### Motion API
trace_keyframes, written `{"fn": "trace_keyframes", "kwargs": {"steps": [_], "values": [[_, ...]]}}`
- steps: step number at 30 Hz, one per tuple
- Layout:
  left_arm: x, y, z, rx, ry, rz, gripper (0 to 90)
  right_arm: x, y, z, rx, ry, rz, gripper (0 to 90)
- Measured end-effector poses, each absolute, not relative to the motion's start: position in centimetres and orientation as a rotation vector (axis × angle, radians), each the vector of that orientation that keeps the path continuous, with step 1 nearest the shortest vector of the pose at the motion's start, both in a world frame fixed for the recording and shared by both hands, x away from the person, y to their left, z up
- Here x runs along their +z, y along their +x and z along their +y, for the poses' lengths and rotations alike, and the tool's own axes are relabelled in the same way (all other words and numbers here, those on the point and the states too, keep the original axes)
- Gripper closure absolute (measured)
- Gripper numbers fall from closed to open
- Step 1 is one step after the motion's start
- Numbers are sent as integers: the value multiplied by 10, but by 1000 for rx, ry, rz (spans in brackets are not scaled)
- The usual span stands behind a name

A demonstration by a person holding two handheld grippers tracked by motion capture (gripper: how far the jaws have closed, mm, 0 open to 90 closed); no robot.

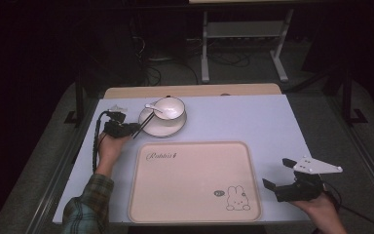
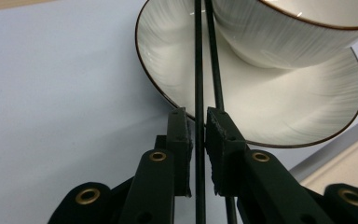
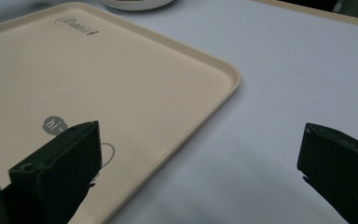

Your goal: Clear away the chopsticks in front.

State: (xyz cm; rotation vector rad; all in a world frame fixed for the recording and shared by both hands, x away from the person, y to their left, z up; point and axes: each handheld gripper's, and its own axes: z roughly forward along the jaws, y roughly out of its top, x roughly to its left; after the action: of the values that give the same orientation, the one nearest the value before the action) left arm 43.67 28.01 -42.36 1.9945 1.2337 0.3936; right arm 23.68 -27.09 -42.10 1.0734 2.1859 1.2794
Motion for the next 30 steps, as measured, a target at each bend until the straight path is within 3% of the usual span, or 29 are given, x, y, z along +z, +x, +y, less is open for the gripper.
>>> {"fn": "trace_keyframes", "kwargs": {"steps": [15, 30], "values": [[-433, 438, 285, 363, 2010, 1254, 848, -421, 237, -271, 1279, 1073, 2189, 0], [-425, 431, 297, 355, 1991, 1246, 853, -421, 237, -271, 1279, 1073, 2186, 0]]}}
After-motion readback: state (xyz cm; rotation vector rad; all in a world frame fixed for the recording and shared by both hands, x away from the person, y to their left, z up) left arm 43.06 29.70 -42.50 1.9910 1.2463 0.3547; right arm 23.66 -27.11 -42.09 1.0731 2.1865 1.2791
